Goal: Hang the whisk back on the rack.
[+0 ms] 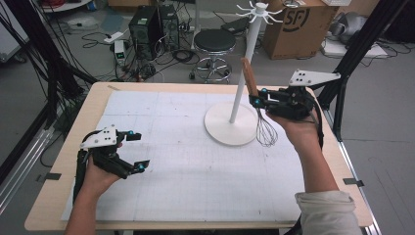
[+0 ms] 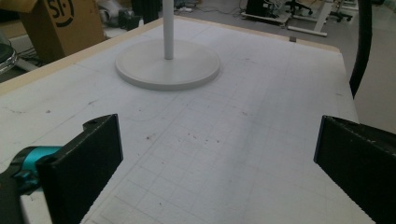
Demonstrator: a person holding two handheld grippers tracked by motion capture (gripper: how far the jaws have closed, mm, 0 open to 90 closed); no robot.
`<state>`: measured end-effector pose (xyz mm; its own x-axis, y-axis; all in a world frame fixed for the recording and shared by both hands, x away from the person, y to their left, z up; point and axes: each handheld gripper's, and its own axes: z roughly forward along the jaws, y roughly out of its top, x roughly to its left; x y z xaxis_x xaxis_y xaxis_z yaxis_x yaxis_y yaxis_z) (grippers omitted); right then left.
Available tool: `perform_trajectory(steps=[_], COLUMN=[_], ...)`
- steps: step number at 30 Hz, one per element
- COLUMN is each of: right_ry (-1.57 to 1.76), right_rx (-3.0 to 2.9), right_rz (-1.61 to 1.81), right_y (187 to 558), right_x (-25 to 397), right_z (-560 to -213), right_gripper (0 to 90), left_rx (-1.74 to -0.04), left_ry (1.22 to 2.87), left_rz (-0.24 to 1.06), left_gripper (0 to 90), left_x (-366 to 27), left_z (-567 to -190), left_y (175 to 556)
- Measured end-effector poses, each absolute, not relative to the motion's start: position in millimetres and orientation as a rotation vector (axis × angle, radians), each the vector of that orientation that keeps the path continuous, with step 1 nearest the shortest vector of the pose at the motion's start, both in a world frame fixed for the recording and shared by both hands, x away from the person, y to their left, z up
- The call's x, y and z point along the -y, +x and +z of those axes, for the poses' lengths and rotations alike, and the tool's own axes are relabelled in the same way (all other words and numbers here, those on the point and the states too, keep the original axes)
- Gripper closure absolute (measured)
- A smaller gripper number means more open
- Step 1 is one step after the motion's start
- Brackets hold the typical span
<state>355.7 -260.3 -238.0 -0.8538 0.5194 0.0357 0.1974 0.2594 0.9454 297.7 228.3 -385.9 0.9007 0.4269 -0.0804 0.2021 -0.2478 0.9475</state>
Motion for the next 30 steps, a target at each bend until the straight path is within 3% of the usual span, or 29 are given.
perform_trajectory(steps=[17,30], right_ry=[0.704,0.75], right_rx=[-2.172,-2.171], right_rz=[1.658,1.657], right_y=[385,402], right_x=[254,250], right_z=[-193,-184], right_gripper=[73.0,72.9], left_rx=[-0.468,-0.472], left_ry=[1.831,1.83], left_rz=[0.217,0.218], left_gripper=[1.8,1.8], left_x=[-229,-230], left_z=[-387,-387], left_y=[298,298])
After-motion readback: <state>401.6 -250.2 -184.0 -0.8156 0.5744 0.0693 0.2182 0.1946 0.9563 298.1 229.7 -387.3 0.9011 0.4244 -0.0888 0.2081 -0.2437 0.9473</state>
